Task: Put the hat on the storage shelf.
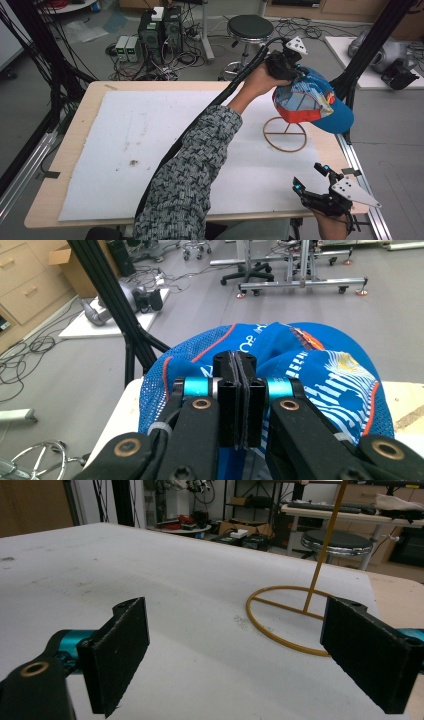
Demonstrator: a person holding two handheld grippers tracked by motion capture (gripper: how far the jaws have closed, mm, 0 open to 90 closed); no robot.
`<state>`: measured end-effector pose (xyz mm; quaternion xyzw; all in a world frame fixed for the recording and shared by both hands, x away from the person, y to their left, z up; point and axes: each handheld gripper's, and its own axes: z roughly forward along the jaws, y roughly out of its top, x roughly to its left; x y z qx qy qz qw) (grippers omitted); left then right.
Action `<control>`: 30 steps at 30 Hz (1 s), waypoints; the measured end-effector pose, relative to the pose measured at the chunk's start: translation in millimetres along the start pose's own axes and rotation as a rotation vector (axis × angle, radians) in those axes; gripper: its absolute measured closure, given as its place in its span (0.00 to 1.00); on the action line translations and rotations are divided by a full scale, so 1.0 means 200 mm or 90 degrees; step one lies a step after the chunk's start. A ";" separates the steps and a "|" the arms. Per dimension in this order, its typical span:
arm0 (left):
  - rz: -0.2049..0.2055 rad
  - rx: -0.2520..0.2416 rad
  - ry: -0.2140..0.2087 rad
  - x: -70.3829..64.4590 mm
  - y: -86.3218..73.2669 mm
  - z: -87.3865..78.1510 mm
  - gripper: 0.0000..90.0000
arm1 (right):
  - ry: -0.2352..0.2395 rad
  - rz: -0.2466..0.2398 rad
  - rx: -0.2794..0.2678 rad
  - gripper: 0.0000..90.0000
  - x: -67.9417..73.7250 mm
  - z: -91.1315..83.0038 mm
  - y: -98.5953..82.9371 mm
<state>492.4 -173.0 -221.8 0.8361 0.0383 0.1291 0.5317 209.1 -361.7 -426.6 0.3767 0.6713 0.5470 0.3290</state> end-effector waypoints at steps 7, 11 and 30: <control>-0.011 -0.009 0.002 0.02 -0.01 0.01 0.98 | 0.002 0.000 -0.001 0.13 0.00 0.00 0.00; -0.017 -0.009 -0.001 0.03 -0.03 0.02 0.98 | 0.001 0.000 -0.001 0.13 0.00 0.00 0.00; -0.040 -0.015 -0.034 0.05 -0.04 0.01 0.84 | 0.000 0.001 -0.003 0.13 0.00 0.00 0.00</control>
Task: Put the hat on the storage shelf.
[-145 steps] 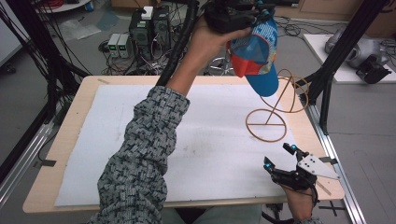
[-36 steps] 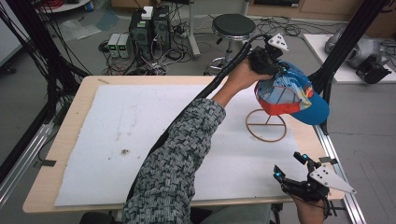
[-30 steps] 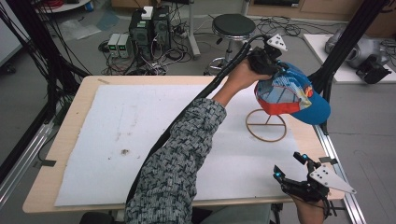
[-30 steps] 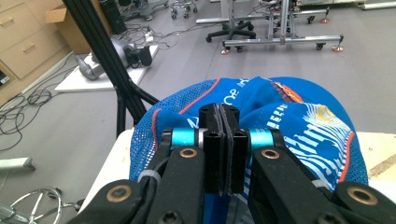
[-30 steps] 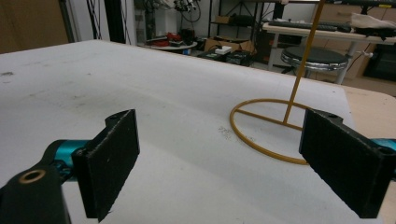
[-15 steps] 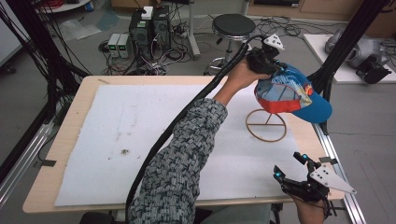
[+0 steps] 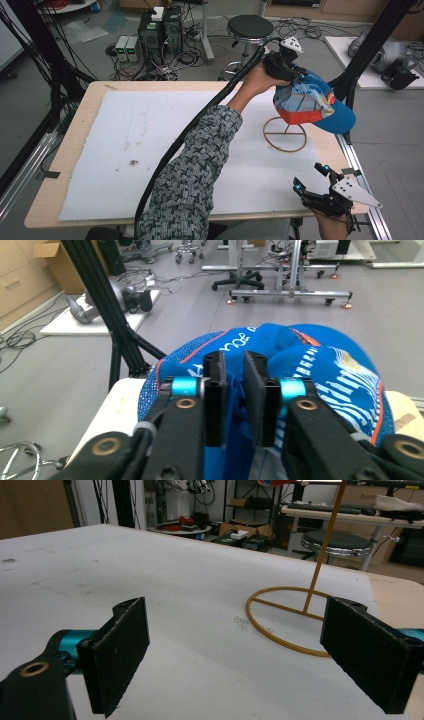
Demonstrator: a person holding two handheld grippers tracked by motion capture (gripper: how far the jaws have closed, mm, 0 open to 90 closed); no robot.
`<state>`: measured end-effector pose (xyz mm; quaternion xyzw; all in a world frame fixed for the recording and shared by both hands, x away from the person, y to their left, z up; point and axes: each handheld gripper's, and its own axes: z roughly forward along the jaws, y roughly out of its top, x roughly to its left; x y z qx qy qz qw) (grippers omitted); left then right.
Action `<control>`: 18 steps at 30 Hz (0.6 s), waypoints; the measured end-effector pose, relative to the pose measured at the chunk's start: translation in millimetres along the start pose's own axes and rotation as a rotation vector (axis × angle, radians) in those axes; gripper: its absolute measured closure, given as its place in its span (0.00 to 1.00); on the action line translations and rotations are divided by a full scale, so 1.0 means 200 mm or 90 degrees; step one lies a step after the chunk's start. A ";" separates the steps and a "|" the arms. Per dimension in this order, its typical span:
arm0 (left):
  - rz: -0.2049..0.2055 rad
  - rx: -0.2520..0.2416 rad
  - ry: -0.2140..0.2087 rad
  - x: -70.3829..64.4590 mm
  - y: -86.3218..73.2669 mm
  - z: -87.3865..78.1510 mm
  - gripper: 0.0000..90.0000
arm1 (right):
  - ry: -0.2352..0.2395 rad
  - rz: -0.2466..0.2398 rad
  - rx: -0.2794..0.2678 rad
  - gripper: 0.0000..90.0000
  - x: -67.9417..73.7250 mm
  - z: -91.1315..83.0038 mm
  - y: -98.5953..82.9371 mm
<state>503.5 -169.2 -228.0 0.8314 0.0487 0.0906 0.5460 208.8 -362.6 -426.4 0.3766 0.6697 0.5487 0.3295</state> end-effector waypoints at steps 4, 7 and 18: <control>-0.003 0.005 0.002 0.00 0.00 -0.01 0.79 | 0.001 -0.001 0.001 0.13 0.00 0.00 0.00; 0.001 0.007 0.001 0.01 0.01 -0.04 0.74 | 0.001 0.000 0.002 0.13 0.00 0.00 0.00; 0.003 0.013 0.024 0.06 0.02 -0.20 0.67 | 0.003 -0.002 0.002 0.13 0.00 0.01 0.00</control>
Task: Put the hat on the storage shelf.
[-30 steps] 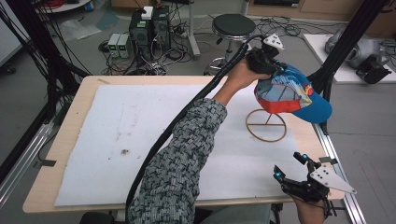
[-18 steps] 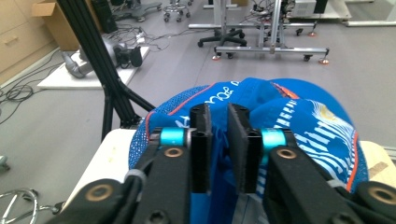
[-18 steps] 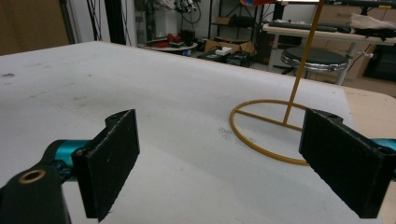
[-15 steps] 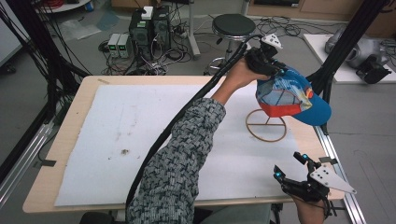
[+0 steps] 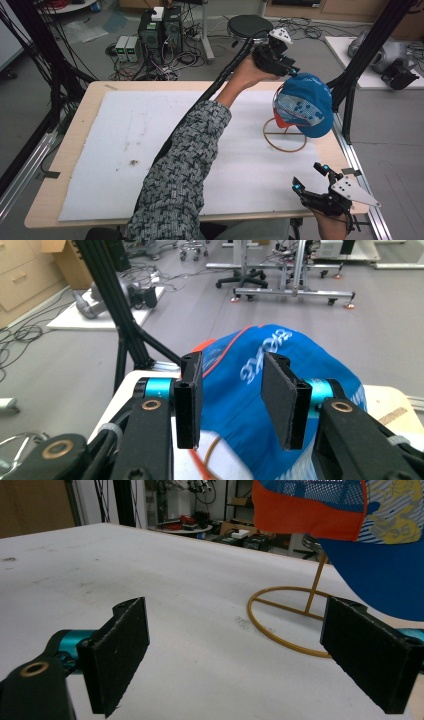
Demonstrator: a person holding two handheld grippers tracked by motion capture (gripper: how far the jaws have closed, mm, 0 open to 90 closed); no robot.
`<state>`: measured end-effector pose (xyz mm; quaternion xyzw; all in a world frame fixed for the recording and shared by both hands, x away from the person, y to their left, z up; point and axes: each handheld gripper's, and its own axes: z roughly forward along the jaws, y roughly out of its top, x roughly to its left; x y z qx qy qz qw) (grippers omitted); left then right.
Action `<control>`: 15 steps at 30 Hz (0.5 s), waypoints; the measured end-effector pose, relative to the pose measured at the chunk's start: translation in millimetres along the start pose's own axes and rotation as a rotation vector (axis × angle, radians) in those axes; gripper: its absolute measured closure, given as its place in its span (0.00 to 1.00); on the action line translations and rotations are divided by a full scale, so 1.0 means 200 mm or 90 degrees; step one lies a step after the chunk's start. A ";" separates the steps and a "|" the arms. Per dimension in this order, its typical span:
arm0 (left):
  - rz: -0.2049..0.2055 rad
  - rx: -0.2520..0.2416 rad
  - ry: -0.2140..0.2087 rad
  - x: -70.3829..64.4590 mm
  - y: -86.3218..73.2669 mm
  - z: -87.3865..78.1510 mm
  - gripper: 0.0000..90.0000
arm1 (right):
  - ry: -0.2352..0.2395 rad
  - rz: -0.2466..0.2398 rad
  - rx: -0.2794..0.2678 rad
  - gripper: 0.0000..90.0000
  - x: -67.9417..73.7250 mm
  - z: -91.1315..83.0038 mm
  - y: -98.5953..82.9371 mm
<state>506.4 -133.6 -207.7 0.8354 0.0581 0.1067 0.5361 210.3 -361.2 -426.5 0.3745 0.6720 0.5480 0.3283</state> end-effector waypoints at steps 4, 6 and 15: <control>-0.001 0.007 0.009 0.02 -0.01 -0.08 0.65 | 0.004 -0.001 0.000 0.13 0.00 0.01 0.00; -0.003 0.008 0.016 0.03 -0.01 -0.13 0.65 | 0.006 -0.002 0.000 0.13 0.00 0.02 0.00; -0.016 -0.005 0.075 0.08 -0.06 -0.39 0.66 | 0.026 -0.004 0.002 0.13 0.01 0.08 0.02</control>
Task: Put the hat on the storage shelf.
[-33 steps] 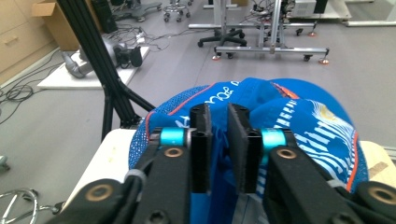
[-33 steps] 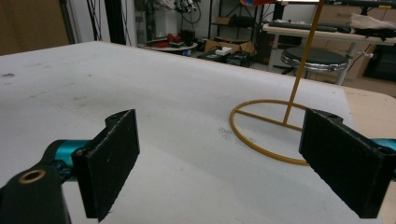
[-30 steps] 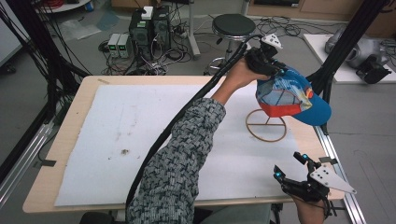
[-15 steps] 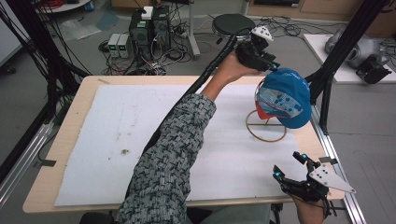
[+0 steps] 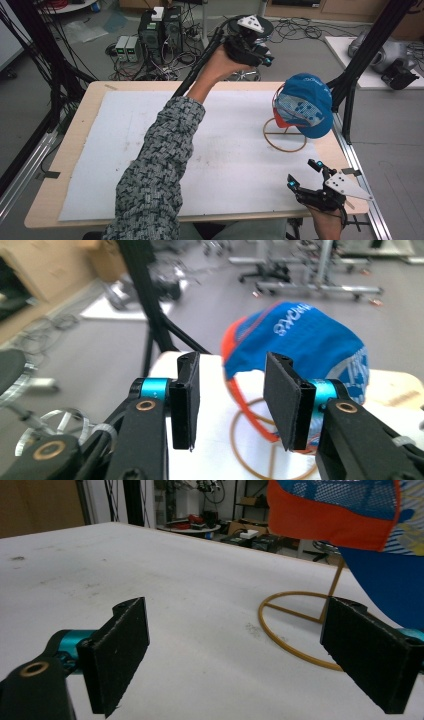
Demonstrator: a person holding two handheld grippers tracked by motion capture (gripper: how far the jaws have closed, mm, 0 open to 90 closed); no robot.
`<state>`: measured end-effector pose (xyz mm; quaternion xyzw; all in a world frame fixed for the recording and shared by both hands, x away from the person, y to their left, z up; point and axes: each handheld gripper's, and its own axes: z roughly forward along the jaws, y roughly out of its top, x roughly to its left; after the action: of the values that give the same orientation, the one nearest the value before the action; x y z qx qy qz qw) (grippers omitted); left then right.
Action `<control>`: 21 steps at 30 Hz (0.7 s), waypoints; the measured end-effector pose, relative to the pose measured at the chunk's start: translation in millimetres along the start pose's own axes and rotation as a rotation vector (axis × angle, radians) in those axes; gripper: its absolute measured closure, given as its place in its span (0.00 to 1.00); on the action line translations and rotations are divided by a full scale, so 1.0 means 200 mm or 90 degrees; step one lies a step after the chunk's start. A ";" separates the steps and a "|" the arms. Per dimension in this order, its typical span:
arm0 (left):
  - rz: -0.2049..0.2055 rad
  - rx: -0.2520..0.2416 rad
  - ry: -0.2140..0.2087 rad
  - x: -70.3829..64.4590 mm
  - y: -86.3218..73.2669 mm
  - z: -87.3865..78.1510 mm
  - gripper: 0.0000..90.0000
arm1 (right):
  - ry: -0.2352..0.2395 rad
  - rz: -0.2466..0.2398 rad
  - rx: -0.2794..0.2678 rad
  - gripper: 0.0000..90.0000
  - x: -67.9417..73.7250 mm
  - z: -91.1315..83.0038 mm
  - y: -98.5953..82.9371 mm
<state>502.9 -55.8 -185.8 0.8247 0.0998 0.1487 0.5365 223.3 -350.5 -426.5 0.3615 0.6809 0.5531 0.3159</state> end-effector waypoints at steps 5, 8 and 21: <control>0.000 0.009 0.031 0.04 -0.05 -0.14 0.64 | 0.020 -0.011 0.000 0.13 0.01 0.07 0.01; -0.012 0.000 0.057 0.06 -0.10 -0.23 0.65 | 0.033 -0.010 0.000 0.13 0.02 0.10 0.02; -0.036 -0.021 0.147 0.10 -0.35 -0.65 0.63 | 0.077 -0.017 -0.008 0.13 0.04 0.26 0.06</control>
<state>475.5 89.7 -198.1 0.7900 0.1814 0.2289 0.5391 264.3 -314.6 -424.4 0.3162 0.7000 0.5740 0.2840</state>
